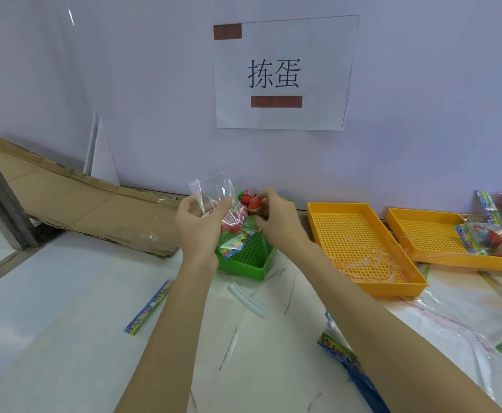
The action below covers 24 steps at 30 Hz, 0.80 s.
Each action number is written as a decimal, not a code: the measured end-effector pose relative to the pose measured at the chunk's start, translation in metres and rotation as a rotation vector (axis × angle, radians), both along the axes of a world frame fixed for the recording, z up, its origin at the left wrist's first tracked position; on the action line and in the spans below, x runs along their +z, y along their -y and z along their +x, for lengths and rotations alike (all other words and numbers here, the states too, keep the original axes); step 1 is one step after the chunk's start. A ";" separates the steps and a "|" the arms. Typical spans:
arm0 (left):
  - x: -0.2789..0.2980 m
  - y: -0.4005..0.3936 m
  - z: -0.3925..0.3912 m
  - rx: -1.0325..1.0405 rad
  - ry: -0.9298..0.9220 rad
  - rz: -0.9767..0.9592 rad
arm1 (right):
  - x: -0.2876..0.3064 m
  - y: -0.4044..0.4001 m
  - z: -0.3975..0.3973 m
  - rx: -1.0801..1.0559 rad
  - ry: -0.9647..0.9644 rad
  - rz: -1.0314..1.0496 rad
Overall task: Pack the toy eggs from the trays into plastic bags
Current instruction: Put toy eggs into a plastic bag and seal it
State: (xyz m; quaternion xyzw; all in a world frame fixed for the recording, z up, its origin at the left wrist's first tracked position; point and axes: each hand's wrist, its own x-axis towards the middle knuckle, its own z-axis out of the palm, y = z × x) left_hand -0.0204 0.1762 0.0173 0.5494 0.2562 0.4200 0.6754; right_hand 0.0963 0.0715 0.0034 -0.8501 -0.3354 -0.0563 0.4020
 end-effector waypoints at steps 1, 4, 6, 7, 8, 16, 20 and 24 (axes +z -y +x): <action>0.001 0.002 -0.001 -0.008 0.000 -0.003 | 0.004 0.009 -0.003 -0.027 -0.038 0.109; 0.004 0.008 -0.001 -0.076 0.001 0.037 | 0.016 0.042 -0.012 -0.074 -0.142 0.345; 0.007 0.013 -0.001 -0.175 -0.019 0.100 | 0.020 0.066 -0.020 -0.047 -0.215 0.453; 0.008 0.017 -0.001 -0.240 -0.029 0.138 | 0.021 0.078 -0.025 -0.044 -0.235 0.495; 0.008 0.021 0.000 -0.303 -0.039 0.183 | 0.022 0.089 -0.030 -0.042 -0.247 0.534; 0.011 0.052 0.001 -0.511 -0.078 0.502 | 0.043 0.135 -0.051 0.024 -0.170 0.692; 0.013 0.061 -0.003 -0.583 -0.045 0.598 | 0.052 0.135 -0.058 0.065 0.101 0.550; 0.013 0.066 -0.003 -0.607 -0.024 0.675 | 0.052 0.135 -0.057 0.023 0.256 0.353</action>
